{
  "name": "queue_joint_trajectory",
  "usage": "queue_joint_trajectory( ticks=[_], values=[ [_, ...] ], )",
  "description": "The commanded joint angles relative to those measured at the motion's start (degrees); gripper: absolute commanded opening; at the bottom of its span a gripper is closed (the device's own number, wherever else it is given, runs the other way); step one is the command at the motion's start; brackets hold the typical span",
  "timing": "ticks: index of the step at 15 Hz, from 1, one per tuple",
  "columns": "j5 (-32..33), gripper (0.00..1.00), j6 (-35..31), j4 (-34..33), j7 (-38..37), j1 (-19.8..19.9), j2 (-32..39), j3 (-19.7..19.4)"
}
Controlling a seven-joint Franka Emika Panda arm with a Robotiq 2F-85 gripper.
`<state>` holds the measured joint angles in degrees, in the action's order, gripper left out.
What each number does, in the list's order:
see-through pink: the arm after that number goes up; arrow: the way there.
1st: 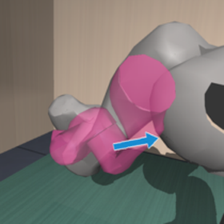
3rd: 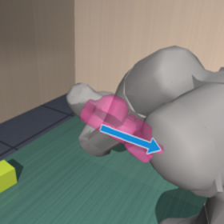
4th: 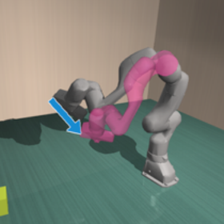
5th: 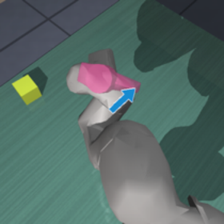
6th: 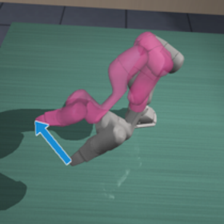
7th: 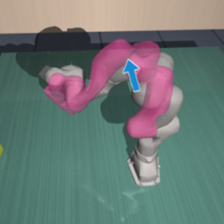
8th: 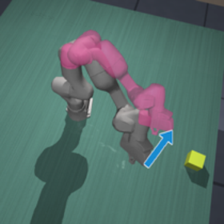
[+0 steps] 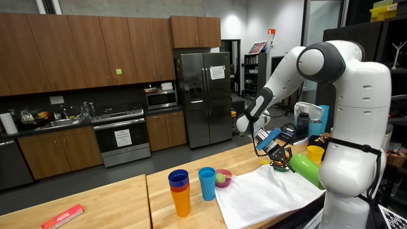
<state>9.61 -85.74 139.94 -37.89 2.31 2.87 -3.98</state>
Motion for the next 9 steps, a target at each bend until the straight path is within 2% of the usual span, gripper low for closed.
queue_joint_trajectory(
  ticks=[1, 9],
  values=[
    [0.0, 0.02, -3.5, -1.3, -3.8, 0.0, -5.1, 0.2],
    [-8.1, 0.02, -11.8, -8.6, -5.6, 0.4, -12.1, 1.3]
  ],
)
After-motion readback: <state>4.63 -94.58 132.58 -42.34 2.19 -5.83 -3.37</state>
